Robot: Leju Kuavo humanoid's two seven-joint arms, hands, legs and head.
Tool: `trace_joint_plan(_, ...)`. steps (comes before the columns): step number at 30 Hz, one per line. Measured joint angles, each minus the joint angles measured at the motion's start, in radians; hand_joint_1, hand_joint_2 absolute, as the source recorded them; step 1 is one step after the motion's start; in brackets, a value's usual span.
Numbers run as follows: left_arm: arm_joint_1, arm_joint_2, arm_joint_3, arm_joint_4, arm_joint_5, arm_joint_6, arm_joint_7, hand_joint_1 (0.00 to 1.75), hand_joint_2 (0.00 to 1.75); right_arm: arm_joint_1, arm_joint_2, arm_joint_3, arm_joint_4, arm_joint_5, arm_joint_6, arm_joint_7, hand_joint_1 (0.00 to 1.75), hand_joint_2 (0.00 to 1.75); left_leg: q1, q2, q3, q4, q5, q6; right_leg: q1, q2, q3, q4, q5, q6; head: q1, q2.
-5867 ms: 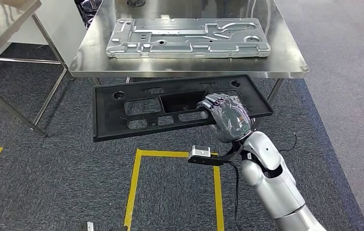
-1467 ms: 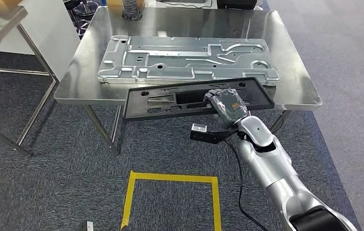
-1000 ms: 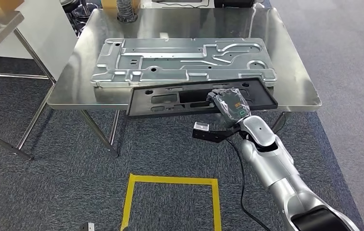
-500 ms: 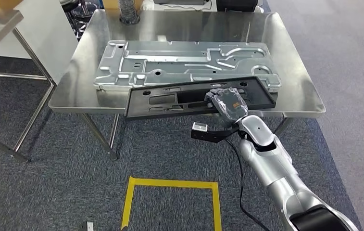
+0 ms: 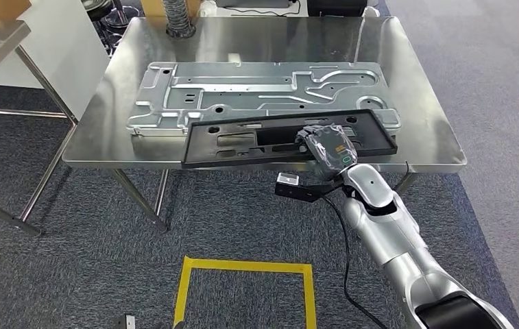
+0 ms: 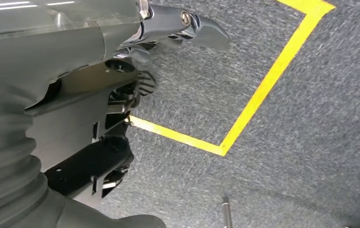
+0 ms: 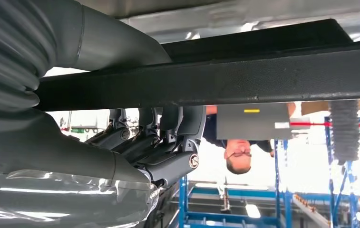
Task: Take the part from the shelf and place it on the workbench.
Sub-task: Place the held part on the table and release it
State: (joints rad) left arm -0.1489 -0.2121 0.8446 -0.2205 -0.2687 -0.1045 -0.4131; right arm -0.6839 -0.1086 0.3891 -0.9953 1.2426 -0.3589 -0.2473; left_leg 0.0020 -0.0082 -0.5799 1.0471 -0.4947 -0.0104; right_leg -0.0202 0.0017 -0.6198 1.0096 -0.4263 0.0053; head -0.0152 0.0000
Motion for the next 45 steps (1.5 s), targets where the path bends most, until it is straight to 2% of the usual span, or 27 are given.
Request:
trace_joint_plan(3, 0.000, 0.000, 0.000, 0.000, 0.000, 0.000, 0.000, 0.00, 1.75, -0.002, 0.001, 0.000, 0.000, 0.000, 0.000, 0.001, 1.75, 1.75, 0.004, 0.002, -0.092, 0.186, -0.080, -0.011, -0.001, 0.000, 0.011, -0.003, -0.008, -0.012, -0.001, 0.000)
trace_joint_plan(4, 0.001, 0.000, 0.000, 0.000, 0.000, 0.000, 0.000, 0.00, 1.75, -0.001, 0.001, 0.000, 0.000, 0.000, 0.000, 0.001, 1.75, 1.75, 0.006, 0.002, -0.126, 0.243, -0.093, -0.013, 0.000, 0.000, 0.014, -0.003, -0.011, -0.012, -0.001, 0.000)
trace_joint_plan(5, 0.002, 0.000, 0.000, 0.000, 0.001, 0.000, 0.000, 0.00, 1.75, 0.001, 0.002, 0.000, 0.000, 0.000, 0.000, 0.001, 1.75, 1.75, 0.007, 0.002, -0.145, 0.265, -0.086, -0.014, 0.000, 0.001, 0.019, -0.002, -0.015, -0.012, -0.001, 0.000)
trace_joint_plan(6, 0.003, 0.000, 0.000, 0.000, 0.001, 0.000, 0.000, 0.00, 1.75, 0.002, 0.002, 0.001, 0.000, 0.001, 0.000, 0.001, 1.75, 1.75, 0.008, 0.002, -0.145, 0.247, -0.058, -0.014, 0.000, 0.001, 0.024, -0.002, -0.019, -0.010, -0.001, 0.000)
trace_joint_plan(8, 0.003, 0.000, 0.000, 0.000, 0.003, 0.000, -0.001, 0.00, 1.75, 0.002, 0.002, 0.001, 0.000, 0.001, 0.000, 0.002, 1.75, 1.75, 0.010, 0.002, -0.096, 0.117, 0.029, -0.011, 0.000, 0.002, 0.040, -0.001, -0.031, -0.005, -0.001, 0.000)
trace_joint_plan(10, 0.002, 0.000, 0.000, 0.000, 0.004, 0.000, -0.001, 0.00, 1.75, 0.001, 0.002, 0.001, 0.000, 0.001, 0.000, 0.002, 1.75, 1.75, 0.007, 0.002, -0.048, 0.006, 0.074, -0.004, 0.002, 0.003, 0.050, 0.000, -0.040, 0.004, -0.001, 0.000)
trace_joint_plan(13, 0.002, 0.000, 0.000, 0.000, 0.005, 0.000, -0.002, 0.00, 1.75, 0.000, 0.002, 0.001, 0.000, 0.003, 0.000, 0.004, 1.75, 1.75, 0.004, 0.001, -0.034, -0.024, 0.066, 0.010, 0.005, 0.002, 0.049, -0.003, -0.044, 0.020, 0.000, 0.000)
trace_joint_plan(15, 0.002, 0.000, 0.000, 0.000, 0.006, 0.000, -0.002, 0.00, 1.75, -0.001, 0.002, 0.001, 0.000, 0.004, 0.000, 0.004, 1.75, 1.75, 0.007, 0.001, -0.028, -0.034, 0.067, 0.023, 0.003, 0.000, 0.039, 0.021, -0.062, 0.029, 0.002, 0.000)
trace_joint_plan(16, 0.002, 0.000, 0.000, 0.000, 0.007, 0.000, -0.002, 0.00, 1.75, -0.002, 0.002, 0.001, 0.000, 0.004, 0.000, 0.005, 1.75, 1.75, 0.009, 0.002, -0.024, -0.038, 0.067, 0.029, 0.003, 0.000, 0.019, 0.063, -0.083, 0.033, 0.003, 0.000)
trace_joint_plan(18, 0.001, 0.000, 0.000, 0.000, 0.007, 0.000, -0.002, 0.00, 1.75, -0.002, 0.002, 0.001, 0.000, 0.004, 0.001, 0.006, 1.75, 1.75, 0.008, 0.002, -0.021, -0.040, 0.064, 0.037, 0.001, 0.000, -0.054, 0.197, -0.136, 0.036, 0.005, 0.000)
trace_joint_plan(19, 0.001, 0.000, 0.000, 0.000, 0.007, 0.000, -0.002, 0.00, 1.75, -0.001, 0.002, 0.001, 0.001, 0.004, 0.002, 0.007, 1.75, 1.75, 0.007, 0.002, -0.020, -0.039, 0.062, 0.038, 0.001, 0.000, -0.091, 0.258, -0.152, 0.038, 0.005, 0.000)
trace_joint_plan(20, 0.001, 0.000, 0.000, 0.000, 0.007, 0.000, -0.002, 0.00, 1.75, 0.000, 0.003, 0.001, 0.003, 0.005, 0.002, 0.007, 1.75, 1.75, 0.006, 0.001, -0.018, -0.038, 0.059, 0.039, 0.001, 0.000, -0.115, 0.290, -0.150, 0.038, 0.005, 0.000)
trace_joint_plan(21, 0.002, 0.000, 0.000, 0.000, 0.007, 0.001, -0.002, 0.00, 1.75, 0.000, 0.003, 0.001, 0.006, 0.005, 0.003, 0.007, 1.75, 1.75, 0.006, -0.001, -0.016, -0.036, 0.056, 0.039, 0.000, 0.000, -0.120, 0.282, -0.127, 0.037, 0.005, 0.000)
trace_joint_plan(22, 0.002, 0.000, 0.000, 0.000, 0.007, 0.001, -0.002, 0.00, 1.75, -0.001, 0.003, 0.001, 0.008, 0.006, 0.003, 0.007, 1.75, 1.75, 0.006, -0.003, -0.011, -0.033, 0.051, 0.038, 0.000, -0.001, -0.105, 0.234, -0.087, 0.034, 0.005, 0.000)
trace_joint_plan(24, 0.003, -0.001, 0.000, 0.000, 0.008, 0.001, -0.002, 0.00, 1.75, -0.008, 0.003, 0.001, 0.012, 0.007, 0.003, 0.007, 1.75, 1.75, 0.004, -0.006, -0.003, -0.028, 0.040, 0.031, 0.004, -0.001, -0.048, 0.094, -0.011, 0.025, 0.004, 0.000)
trace_joint_plan(25, 0.002, -0.001, 0.000, 0.000, 0.008, 0.001, -0.002, 0.00, 1.75, -0.012, 0.003, 0.001, 0.014, 0.007, 0.003, 0.007, 1.75, 1.75, 0.002, -0.006, -0.001, -0.026, 0.036, 0.027, 0.007, -0.001, -0.027, 0.045, 0.007, 0.021, 0.004, 0.000)
trace_joint_plan(27, 0.002, -0.001, 0.000, 0.000, 0.009, 0.001, -0.003, 0.00, 1.75, -0.018, 0.005, 0.001, 0.018, 0.008, 0.002, 0.006, 1.75, 1.75, 0.000, -0.006, 0.000, -0.027, 0.031, 0.018, 0.013, -0.001, -0.013, 0.014, 0.004, 0.015, 0.003, 0.000)
trace_joint_plan(30, 0.002, -0.001, 0.000, 0.000, 0.011, 0.001, -0.004, 0.00, 1.75, -0.022, 0.007, 0.001, 0.024, 0.009, 0.001, 0.006, 1.75, 1.75, 0.001, -0.004, 0.000, -0.015, 0.015, 0.003, 0.006, 0.000, -0.003, 0.001, 0.003, 0.001, 0.002, 0.000)
trace_joint_plan(32, 0.003, 0.000, 0.000, 0.000, 0.014, 0.001, -0.006, 0.00, 1.75, -0.026, 0.010, 0.001, 0.027, 0.010, 0.000, 0.005, 1.75, 1.75, 0.003, -0.001, -0.039, 0.073, -0.030, -0.006, 0.002, 0.000, 0.007, -0.006, 0.001, -0.009, 0.000, 0.000)
trace_joint_plan(34, 0.003, 0.000, 0.000, 0.000, 0.016, 0.001, -0.007, 0.00, 1.75, -0.029, 0.013, 0.002, 0.033, 0.010, 0.000, 0.003, 1.75, 1.75, 0.007, 0.000, -0.113, 0.208, -0.078, -0.012, 0.004, 0.000, 0.012, -0.006, -0.004, -0.013, -0.002, 0.000)
trace_joint_plan(35, 0.004, 0.000, 0.000, 0.000, 0.017, 0.001, -0.007, 0.00, 1.75, -0.030, 0.014, 0.002, 0.037, 0.010, 0.000, 0.002, 1.75, 1.75, 0.009, 0.000, -0.140, 0.249, -0.083, -0.015, 0.005, 0.000, 0.015, -0.006, -0.006, -0.013, -0.001, 0.000)
trace_joint_plan(36, 0.005, 0.000, 0.001, 0.000, 0.017, 0.001, -0.007, 0.00, 1.75, -0.030, 0.014, 0.002, 0.041, 0.010, -0.001, 0.001, 1.75, 1.75, 0.009, 0.001, -0.148, 0.251, -0.066, -0.016, 0.005, 0.000, 0.019, -0.005, -0.010, -0.012, -0.001, 0.000)
trace_joint_plan(37, 0.005, 0.001, 0.001, 0.000, 0.018, 0.001, -0.007, 0.00, 1.75, -0.031, 0.014, 0.002, 0.045, 0.010, -0.001, 0.000, 1.75, 1.75, 0.010, 0.001, -0.137, 0.213, -0.031, -0.015, 0.005, 0.000, 0.024, -0.005, -0.013, -0.011, -0.002, 0.000)
trace_joint_plan(39, 0.005, 0.001, 0.001, 0.000, 0.017, 0.000, -0.007, 0.00, 1.75, -0.037, 0.014, 0.002, 0.052, 0.010, -0.003, -0.003, 1.75, 1.75, 0.010, 0.002, -0.079, 0.073, 0.049, -0.011, 0.006, 0.001, 0.036, -0.004, -0.022, -0.005, -0.001, 0.000)
trace_joint_plan(40, 0.004, 0.001, 0.000, 0.000, 0.017, 0.000, -0.008, 0.00, 1.75, -0.041, 0.014, 0.002, 0.056, 0.010, -0.004, -0.003, 1.75, 1.75, 0.008, 0.001, -0.054, 0.017, 0.070, -0.007, 0.007, 0.002, 0.039, -0.003, -0.026, -0.001, -0.001, 0.000)
trace_joint_plan(41, 0.003, 0.001, 0.000, 0.000, 0.017, 0.000, -0.008, 0.00, 1.75, -0.045, 0.014, 0.002, 0.060, 0.009, -0.006, -0.004, 1.75, 1.75, 0.007, 0.001, -0.040, -0.015, 0.077, -0.003, 0.008, 0.003, 0.039, -0.003, -0.028, 0.004, -0.001, 0.000)
trace_joint_plan(45, 0.003, 0.000, 0.000, 0.000, 0.017, -0.001, -0.008, 0.00, 1.75, -0.052, 0.013, 0.001, 0.070, 0.008, -0.010, -0.004, 1.75, 1.75, 0.007, 0.000, -0.030, -0.036, 0.072, 0.018, 0.007, 0.002, 0.035, 0.007, -0.039, 0.024, 0.001, 0.000)
